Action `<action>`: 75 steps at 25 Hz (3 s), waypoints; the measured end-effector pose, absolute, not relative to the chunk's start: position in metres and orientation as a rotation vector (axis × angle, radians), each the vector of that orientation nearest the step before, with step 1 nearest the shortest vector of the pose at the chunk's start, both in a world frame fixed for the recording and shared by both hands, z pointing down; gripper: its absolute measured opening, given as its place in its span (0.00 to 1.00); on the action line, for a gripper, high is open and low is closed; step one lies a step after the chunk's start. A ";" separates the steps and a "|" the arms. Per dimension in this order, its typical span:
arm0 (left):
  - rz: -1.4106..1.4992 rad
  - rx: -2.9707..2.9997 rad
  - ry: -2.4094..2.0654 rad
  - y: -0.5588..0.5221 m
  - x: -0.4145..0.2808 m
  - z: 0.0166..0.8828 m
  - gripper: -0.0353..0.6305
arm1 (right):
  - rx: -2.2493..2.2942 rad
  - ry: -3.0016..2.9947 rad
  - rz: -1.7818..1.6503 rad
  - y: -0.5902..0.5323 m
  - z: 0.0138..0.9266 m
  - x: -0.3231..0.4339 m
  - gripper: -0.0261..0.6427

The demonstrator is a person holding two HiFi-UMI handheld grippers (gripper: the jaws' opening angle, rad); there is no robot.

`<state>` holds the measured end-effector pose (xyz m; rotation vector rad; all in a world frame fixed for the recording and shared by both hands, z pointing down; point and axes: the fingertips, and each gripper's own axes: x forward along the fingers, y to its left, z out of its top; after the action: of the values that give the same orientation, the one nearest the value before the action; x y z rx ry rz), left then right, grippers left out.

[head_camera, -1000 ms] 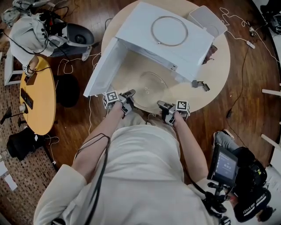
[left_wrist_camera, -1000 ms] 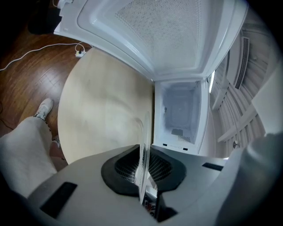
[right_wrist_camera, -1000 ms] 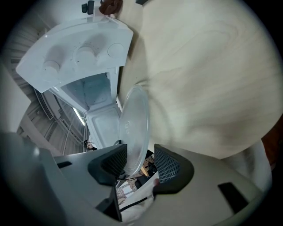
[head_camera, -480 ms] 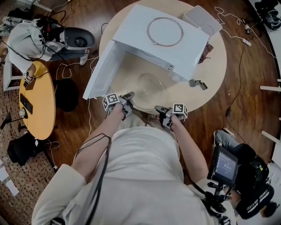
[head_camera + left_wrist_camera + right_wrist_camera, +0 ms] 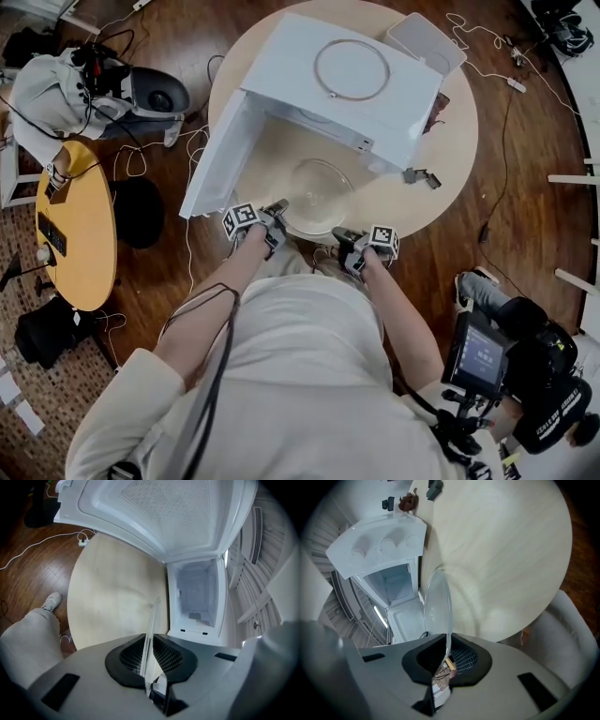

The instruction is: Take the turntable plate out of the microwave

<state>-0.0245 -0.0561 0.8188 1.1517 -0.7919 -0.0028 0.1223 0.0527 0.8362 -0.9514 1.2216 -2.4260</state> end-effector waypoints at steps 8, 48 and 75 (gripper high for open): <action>-0.063 1.141 -0.755 -0.055 -0.038 0.838 0.10 | -1.075 1.065 -2.386 0.054 0.839 0.115 0.08; 0.386 1.399 -0.945 -0.025 -0.067 0.842 0.22 | -1.117 1.161 -2.415 0.057 0.857 0.105 0.08; 0.332 1.457 -0.897 -0.025 -0.052 0.815 0.21 | -1.238 1.157 -2.441 0.056 0.885 0.110 0.08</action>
<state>-0.0523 -0.0254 0.8149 1.4572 -0.8975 0.3318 0.1103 0.0563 0.8853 -1.2384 1.1566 -2.4411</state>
